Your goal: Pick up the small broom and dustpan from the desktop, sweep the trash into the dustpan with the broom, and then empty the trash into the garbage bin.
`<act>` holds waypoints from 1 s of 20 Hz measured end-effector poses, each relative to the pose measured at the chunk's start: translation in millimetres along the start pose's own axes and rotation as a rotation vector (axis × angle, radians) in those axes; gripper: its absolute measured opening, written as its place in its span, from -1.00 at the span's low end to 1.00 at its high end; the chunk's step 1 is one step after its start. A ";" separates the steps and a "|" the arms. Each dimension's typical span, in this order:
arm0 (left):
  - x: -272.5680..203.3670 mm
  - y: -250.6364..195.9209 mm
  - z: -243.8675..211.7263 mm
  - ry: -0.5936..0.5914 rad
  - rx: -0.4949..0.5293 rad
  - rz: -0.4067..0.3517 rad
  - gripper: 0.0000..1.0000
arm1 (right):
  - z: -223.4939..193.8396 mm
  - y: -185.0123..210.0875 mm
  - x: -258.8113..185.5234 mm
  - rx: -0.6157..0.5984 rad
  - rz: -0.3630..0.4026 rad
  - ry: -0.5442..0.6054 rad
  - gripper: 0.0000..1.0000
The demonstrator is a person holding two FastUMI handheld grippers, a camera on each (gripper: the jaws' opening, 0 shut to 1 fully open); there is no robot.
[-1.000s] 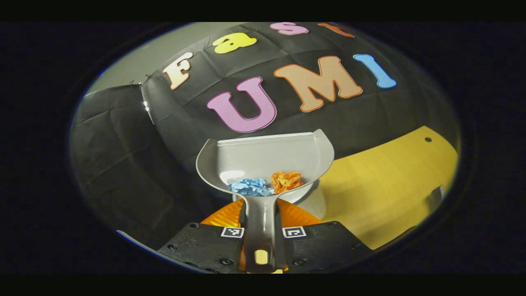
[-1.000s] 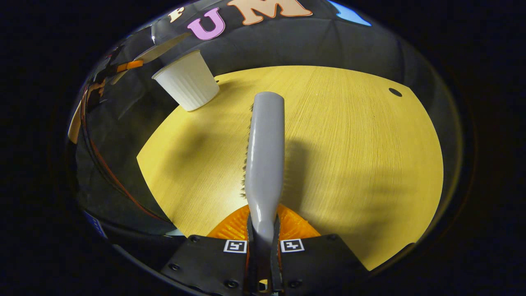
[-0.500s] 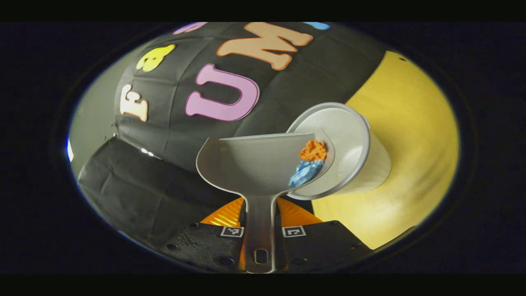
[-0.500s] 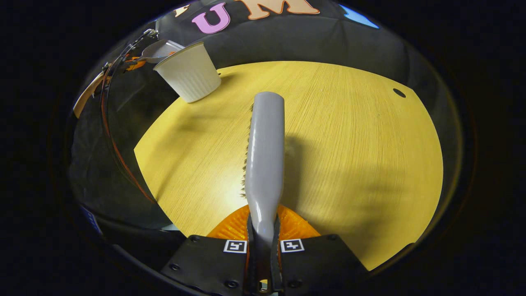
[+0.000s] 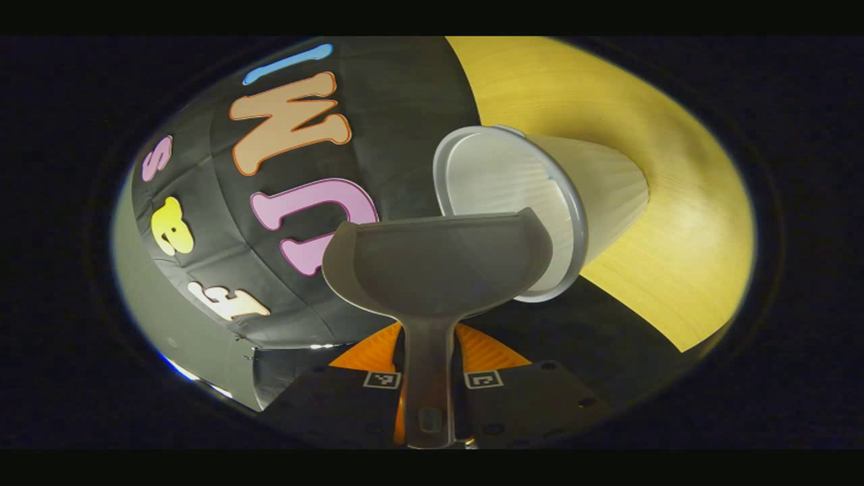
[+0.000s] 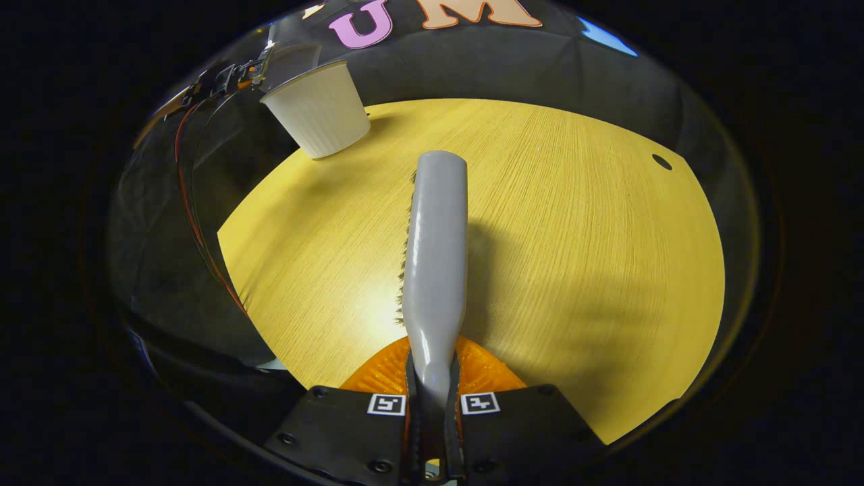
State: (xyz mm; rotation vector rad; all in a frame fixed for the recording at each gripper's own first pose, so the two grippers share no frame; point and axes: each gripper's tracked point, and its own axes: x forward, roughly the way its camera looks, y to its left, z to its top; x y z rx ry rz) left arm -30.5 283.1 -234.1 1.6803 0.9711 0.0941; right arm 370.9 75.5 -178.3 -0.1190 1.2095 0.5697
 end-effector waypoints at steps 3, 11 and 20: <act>-14.7 -5.6 3.8 -0.042 -0.367 -0.053 -0.67 | -0.6 3.3 2.0 0.025 0.008 -0.022 -0.69; -55.7 -3.8 78.5 -0.265 -0.980 -0.170 -0.62 | 34.0 0.1 -16.2 0.085 -0.037 -0.149 -0.69; -133.6 -109.4 204.6 -0.422 -1.367 -0.405 -0.61 | 56.5 -19.8 -41.1 0.260 -0.207 -0.282 -0.70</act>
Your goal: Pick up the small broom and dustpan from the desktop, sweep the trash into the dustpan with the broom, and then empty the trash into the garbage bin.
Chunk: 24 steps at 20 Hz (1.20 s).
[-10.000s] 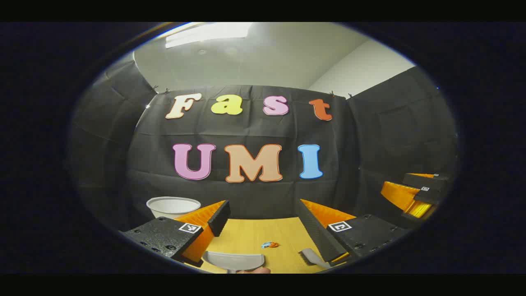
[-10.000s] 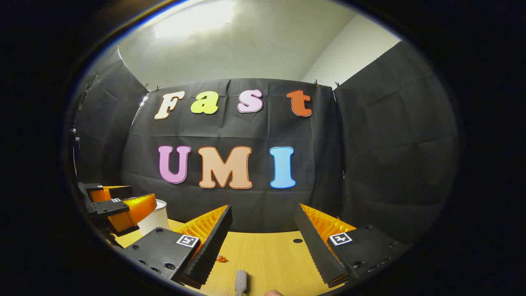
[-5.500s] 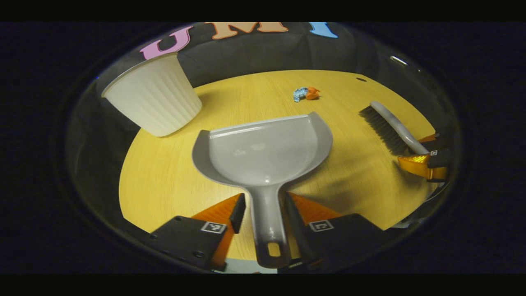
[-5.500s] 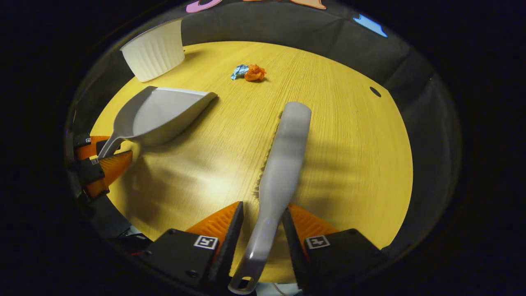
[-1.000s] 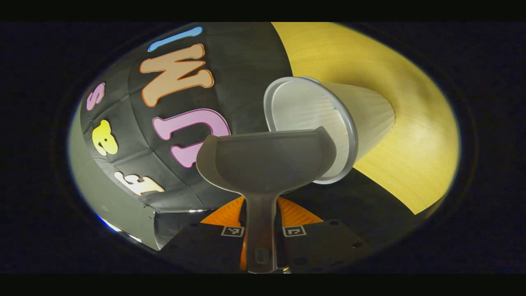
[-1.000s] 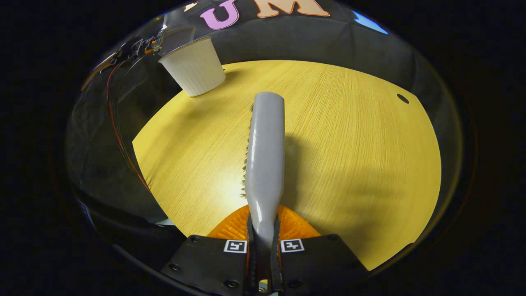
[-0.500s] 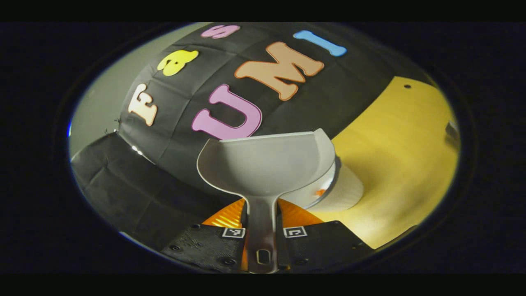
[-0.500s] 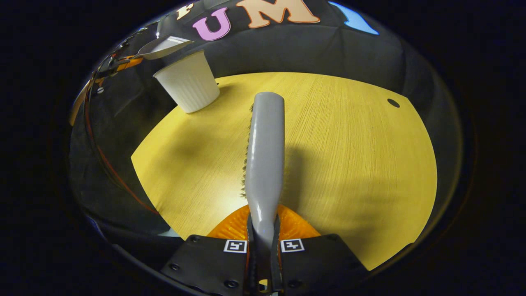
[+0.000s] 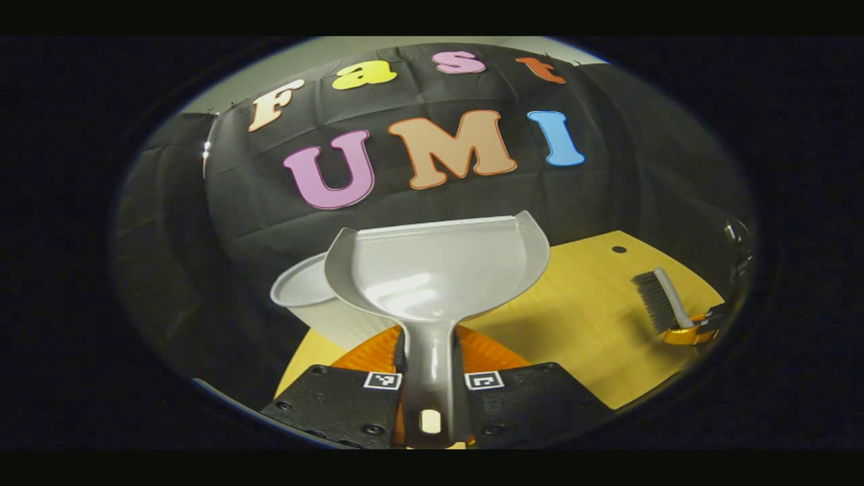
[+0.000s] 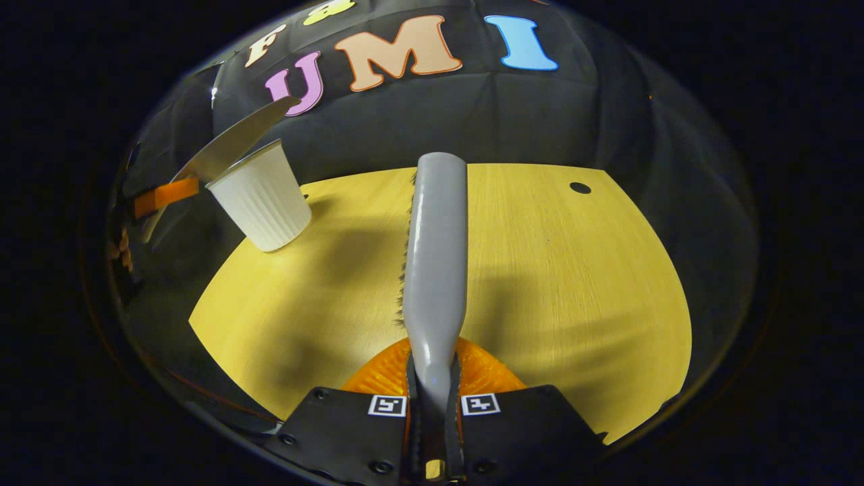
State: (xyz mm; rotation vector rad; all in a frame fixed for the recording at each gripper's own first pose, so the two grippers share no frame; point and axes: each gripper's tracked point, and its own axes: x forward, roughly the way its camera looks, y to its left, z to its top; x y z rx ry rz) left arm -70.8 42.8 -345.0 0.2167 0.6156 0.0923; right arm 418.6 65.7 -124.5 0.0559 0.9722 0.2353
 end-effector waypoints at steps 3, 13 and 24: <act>1.8 -32.0 -44.9 0.062 -0.005 -0.043 -0.58 | -5.5 0.6 4.1 -0.013 -0.058 0.054 -0.70; 0.8 -70.6 -185.8 0.361 -0.018 -0.098 -0.58 | -5.5 -2.8 1.4 -0.038 -0.170 0.260 -0.69; -1.4 -70.4 -199.0 0.449 -0.038 -0.102 -0.50 | -2.8 -2.2 -9.5 -0.065 -0.245 0.399 -0.55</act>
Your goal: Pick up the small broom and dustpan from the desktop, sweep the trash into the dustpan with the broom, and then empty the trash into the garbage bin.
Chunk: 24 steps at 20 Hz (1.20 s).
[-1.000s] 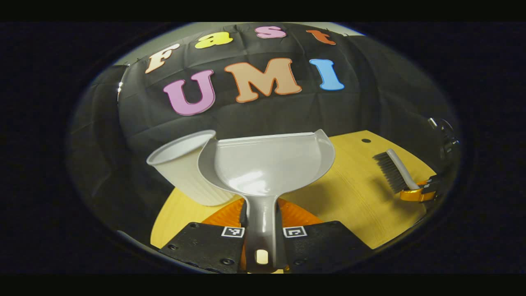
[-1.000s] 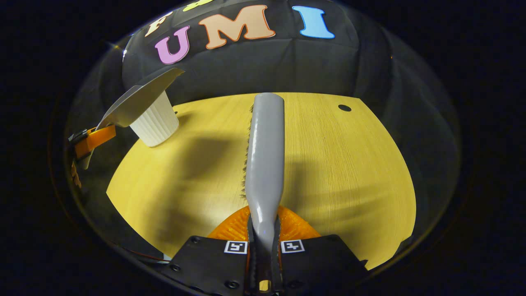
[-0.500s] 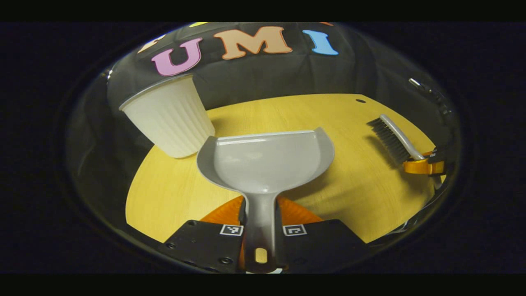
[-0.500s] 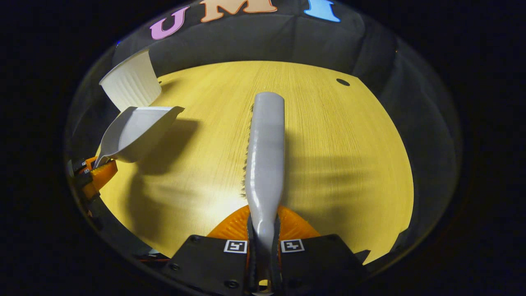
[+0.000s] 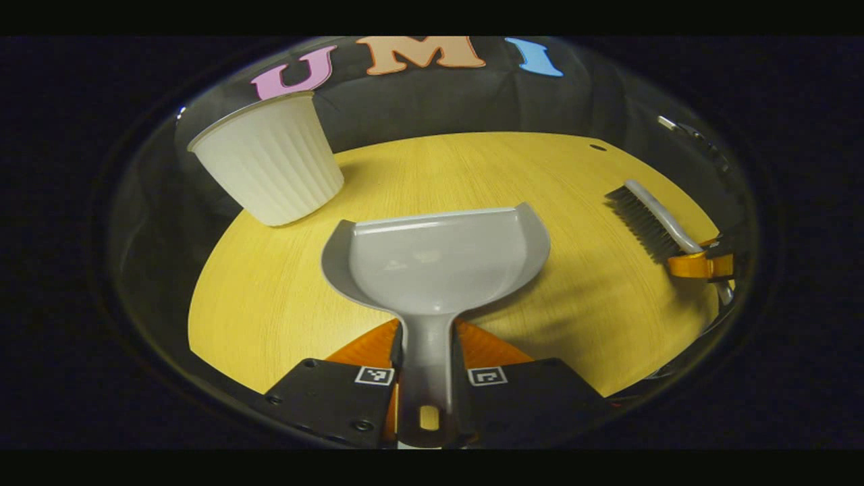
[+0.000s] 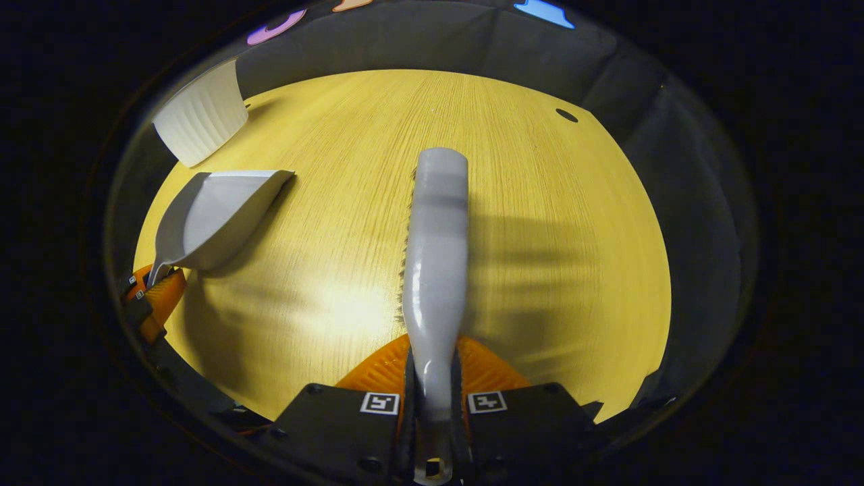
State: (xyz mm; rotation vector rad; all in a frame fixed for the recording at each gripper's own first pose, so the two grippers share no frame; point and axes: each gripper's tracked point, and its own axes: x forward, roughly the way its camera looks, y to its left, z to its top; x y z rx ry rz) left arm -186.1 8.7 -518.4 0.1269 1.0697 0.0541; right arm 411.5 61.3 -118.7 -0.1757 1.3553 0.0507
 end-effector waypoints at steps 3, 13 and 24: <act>-1.9 -2.9 2.1 -0.017 0.004 -0.005 -0.35 | 3.4 2.6 3.3 0.006 0.009 -0.026 -0.43; -81.8 24.5 93.2 -0.375 0.005 0.200 0.91 | 46.6 -13.7 -93.2 0.026 0.091 -0.445 1.00; -273.4 -40.6 237.5 -0.924 -0.079 0.182 0.85 | 70.9 -58.7 -315.0 0.026 0.181 -1.180 0.98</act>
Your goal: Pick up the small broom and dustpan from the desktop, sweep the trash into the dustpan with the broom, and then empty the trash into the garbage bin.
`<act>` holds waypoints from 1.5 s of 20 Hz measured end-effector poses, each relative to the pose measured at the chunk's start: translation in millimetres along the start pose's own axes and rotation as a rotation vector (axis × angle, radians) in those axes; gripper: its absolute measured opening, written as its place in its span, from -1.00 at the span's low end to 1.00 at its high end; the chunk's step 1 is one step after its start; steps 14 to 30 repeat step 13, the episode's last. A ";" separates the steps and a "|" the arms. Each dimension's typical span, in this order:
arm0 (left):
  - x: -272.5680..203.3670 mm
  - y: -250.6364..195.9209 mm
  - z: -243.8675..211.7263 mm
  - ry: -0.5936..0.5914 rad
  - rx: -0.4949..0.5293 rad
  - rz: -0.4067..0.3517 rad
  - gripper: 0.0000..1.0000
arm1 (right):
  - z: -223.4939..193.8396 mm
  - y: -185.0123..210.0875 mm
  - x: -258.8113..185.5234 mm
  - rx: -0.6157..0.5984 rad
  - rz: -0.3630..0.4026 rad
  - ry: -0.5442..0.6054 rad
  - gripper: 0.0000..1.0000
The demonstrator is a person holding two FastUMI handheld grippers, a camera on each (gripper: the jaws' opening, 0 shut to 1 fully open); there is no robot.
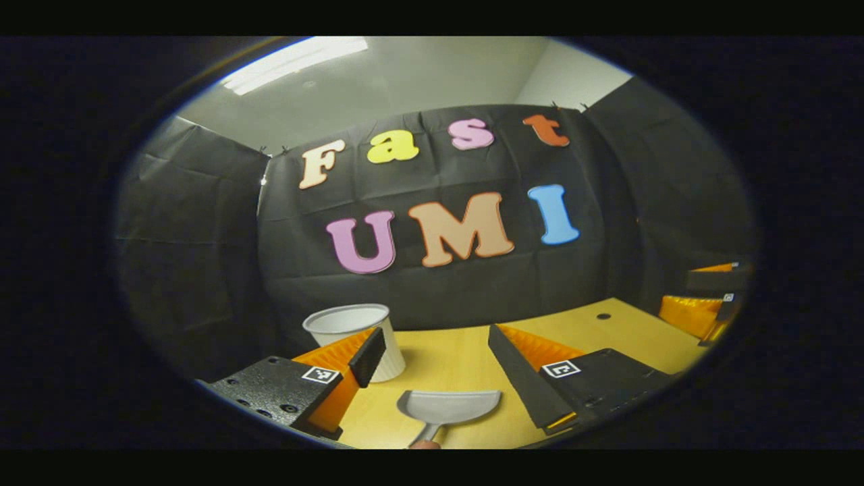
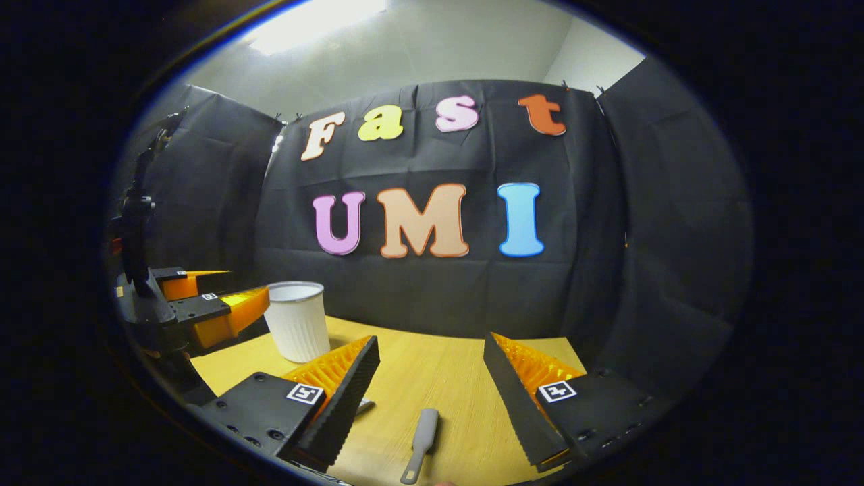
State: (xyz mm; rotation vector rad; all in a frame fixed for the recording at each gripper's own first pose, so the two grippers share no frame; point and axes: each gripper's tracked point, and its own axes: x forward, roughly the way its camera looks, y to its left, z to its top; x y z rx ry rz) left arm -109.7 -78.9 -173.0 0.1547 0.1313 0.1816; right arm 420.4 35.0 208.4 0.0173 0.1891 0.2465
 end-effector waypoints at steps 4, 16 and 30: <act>-8.7 -23.2 55.4 -0.163 -0.040 -0.099 0.86 | -4.3 0.9 -1.2 0.028 -0.059 -0.106 0.99; -13.2 -22.0 48.9 -0.164 -0.087 -0.181 0.99 | 12.7 27.2 -17.8 -0.004 -0.079 -0.163 0.98; -13.2 -22.0 48.9 -0.164 -0.087 -0.181 0.99 | 12.7 27.2 -17.8 -0.004 -0.079 -0.163 0.98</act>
